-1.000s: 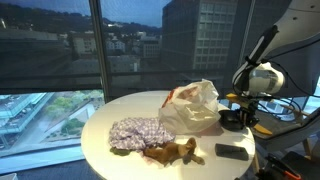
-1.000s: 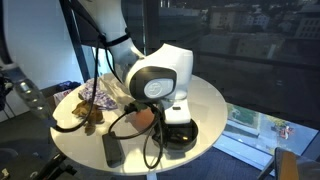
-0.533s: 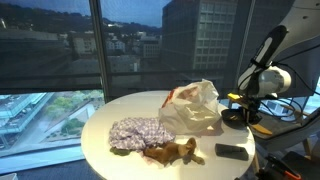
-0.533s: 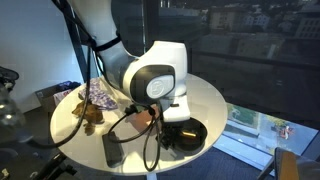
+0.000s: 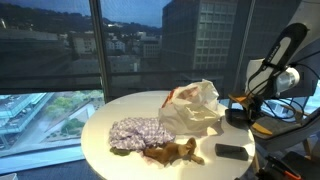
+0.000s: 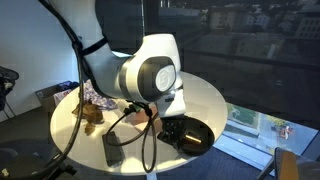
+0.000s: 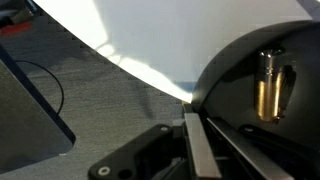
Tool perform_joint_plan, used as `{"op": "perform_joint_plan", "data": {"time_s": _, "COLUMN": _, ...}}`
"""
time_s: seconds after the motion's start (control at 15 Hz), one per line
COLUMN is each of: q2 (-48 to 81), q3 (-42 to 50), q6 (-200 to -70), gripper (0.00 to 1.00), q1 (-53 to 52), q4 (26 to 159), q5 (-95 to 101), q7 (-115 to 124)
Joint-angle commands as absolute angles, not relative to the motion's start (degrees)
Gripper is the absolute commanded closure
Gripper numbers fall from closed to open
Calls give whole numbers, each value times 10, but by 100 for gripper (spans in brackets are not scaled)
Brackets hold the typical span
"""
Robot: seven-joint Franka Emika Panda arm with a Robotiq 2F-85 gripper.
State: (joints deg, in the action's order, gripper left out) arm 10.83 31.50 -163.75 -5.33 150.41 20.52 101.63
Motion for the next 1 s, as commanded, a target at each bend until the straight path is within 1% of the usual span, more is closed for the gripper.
{"op": "perform_joint_plan", "data": {"time_s": 0.0, "q2": 56, "q3": 393, "q6": -1635, "gripper": 94, "q1": -114, "q4": 1518, "q5": 359, "q7": 1165}}
{"op": "perform_joint_plan", "data": {"time_s": 0.07, "q2": 44, "q3": 406, "q6": -1626, "gripper": 94, "q1": -121, "q4": 1517, "q5": 406, "q7": 1205}}
{"op": "perform_joint_plan", "data": {"time_s": 0.27, "q2": 2, "q3": 344, "q6": -1588, "gripper": 94, "q1": -57, "q4": 1516, "q5": 502, "q7": 1281}}
{"op": "perform_joint_plan", "data": {"time_s": 0.33, "q2": -10, "q3": 318, "q6": -1585, "gripper": 70, "q1": -37, "q4": 1522, "q5": 505, "q7": 1276}}
{"op": "perform_joint_plan", "data": {"time_s": 0.4, "q2": -24, "q3": 290, "q6": -1597, "gripper": 68, "q1": -15, "q4": 1535, "q5": 482, "q7": 1241}}
{"op": "perform_joint_plan", "data": {"time_s": 0.47, "q2": -43, "q3": 263, "q6": -1625, "gripper": 68, "q1": 4, "q4": 1556, "q5": 453, "q7": 1197}}
{"op": "perform_joint_plan", "data": {"time_s": 0.53, "q2": -67, "q3": 235, "q6": -1629, "gripper": 62, "q1": 18, "q4": 1571, "q5": 446, "q7": 1176}}
{"op": "perform_joint_plan", "data": {"time_s": 0.6, "q2": -6, "q3": 222, "q6": -1615, "gripper": 55, "q1": 39, "q4": 1531, "q5": 462, "q7": 1221}}
{"op": "perform_joint_plan", "data": {"time_s": 0.67, "q2": -16, "q3": 203, "q6": -1614, "gripper": 71, "q1": 50, "q4": 1538, "q5": 456, "q7": 1215}}
{"op": "perform_joint_plan", "data": {"time_s": 0.73, "q2": -17, "q3": 194, "q6": -1612, "gripper": 64, "q1": 59, "q4": 1539, "q5": 456, "q7": 1216}}
{"op": "perform_joint_plan", "data": {"time_s": 0.8, "q2": -14, "q3": 234, "q6": -1612, "gripper": 57, "q1": 21, "q4": 1538, "q5": 462, "q7": 1220}}
{"op": "perform_joint_plan", "data": {"time_s": 0.87, "q2": -10, "q3": 232, "q6": -1612, "gripper": 55, "q1": 25, "q4": 1537, "q5": 462, "q7": 1220}}
{"op": "perform_joint_plan", "data": {"time_s": 0.93, "q2": -8, "q3": 232, "q6": -1612, "gripper": 55, "q1": 29, "q4": 1537, "q5": 462, "q7": 1220}}
